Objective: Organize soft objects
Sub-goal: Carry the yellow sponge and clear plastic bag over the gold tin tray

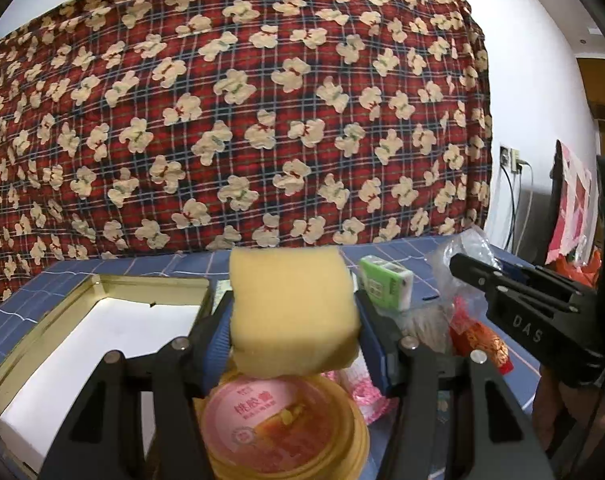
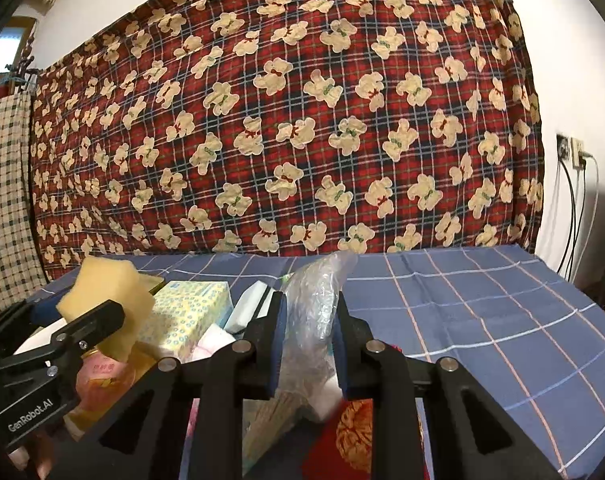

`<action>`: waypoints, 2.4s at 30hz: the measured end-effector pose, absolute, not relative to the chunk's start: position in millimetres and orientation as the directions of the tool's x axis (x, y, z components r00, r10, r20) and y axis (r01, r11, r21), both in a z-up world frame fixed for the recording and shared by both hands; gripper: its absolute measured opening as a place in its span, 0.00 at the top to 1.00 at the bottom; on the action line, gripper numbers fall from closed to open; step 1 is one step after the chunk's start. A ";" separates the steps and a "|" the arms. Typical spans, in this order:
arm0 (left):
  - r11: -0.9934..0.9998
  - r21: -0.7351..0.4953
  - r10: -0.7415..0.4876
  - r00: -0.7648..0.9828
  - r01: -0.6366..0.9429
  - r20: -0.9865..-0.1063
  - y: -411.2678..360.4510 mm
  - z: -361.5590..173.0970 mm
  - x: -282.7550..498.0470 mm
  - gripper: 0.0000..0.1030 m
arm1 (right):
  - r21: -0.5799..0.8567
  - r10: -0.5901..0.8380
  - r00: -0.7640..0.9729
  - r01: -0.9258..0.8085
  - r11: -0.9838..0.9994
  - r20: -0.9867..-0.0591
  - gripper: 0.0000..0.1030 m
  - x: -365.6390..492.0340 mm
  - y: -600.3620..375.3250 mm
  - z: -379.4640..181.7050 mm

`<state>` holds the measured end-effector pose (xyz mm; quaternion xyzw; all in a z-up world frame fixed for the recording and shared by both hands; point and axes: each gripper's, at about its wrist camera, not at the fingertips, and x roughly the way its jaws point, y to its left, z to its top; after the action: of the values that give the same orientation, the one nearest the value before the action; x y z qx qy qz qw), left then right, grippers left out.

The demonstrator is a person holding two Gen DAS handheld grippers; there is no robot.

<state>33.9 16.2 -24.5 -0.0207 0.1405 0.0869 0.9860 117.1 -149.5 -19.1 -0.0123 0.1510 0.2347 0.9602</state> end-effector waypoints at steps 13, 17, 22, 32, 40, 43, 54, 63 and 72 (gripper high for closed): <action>0.957 -0.040 0.268 0.928 -0.288 -0.258 32.2 -24.1 31.5 0.45 | 0.013 0.431 0.857 -0.446 0.895 -0.284 0.77 119.0 -127.6 -18.9; 0.948 -0.034 0.296 0.917 -0.316 -0.266 33.7 -25.2 32.0 0.45 | 0.002 0.432 0.853 -0.451 0.892 -0.292 0.77 119.1 -120.0 -19.9; 0.929 -0.031 0.347 0.894 -0.370 -0.284 40.2 -26.7 33.2 0.45 | 0.001 0.434 0.852 -0.454 0.891 -0.293 0.77 118.9 -116.5 -20.4; 0.891 -0.031 0.425 0.854 -0.454 -0.300 54.5 -28.8 31.1 0.45 | -0.011 0.457 0.838 -0.482 0.876 -0.298 0.77 113.7 -95.5 -22.1; 0.868 -0.031 0.465 0.831 -0.496 -0.304 63.6 -29.6 27.9 0.45 | -0.017 0.476 0.825 -0.504 0.863 -0.305 0.77 110.4 -81.5 -23.2; 0.863 -0.033 0.471 0.826 -0.504 -0.309 66.7 -30.1 27.5 0.45 | -0.020 0.485 0.818 -0.516 0.857 -0.309 0.77 109.4 -74.2 -23.8; 0.860 -0.066 0.464 0.830 -0.506 -0.310 78.6 -30.5 20.4 0.45 | -0.029 0.523 0.789 -0.561 0.828 -0.323 0.77 101.0 -43.7 -25.7; 0.856 -0.068 0.473 0.830 -0.512 -0.295 82.2 -29.8 13.7 0.45 | -0.023 0.557 0.762 -0.596 0.802 -0.330 0.77 94.6 -26.5 -26.6; 0.847 -0.092 0.480 0.829 -0.523 -0.286 88.5 -29.5 7.0 0.45 | -0.017 0.584 0.739 -0.625 0.780 -0.336 0.77 92.8 -17.6 -27.1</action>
<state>7.0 88.5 -29.5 -0.0836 0.1269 0.2632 0.9527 92.8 -17.6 -27.1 -0.0644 0.1581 0.3251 0.9302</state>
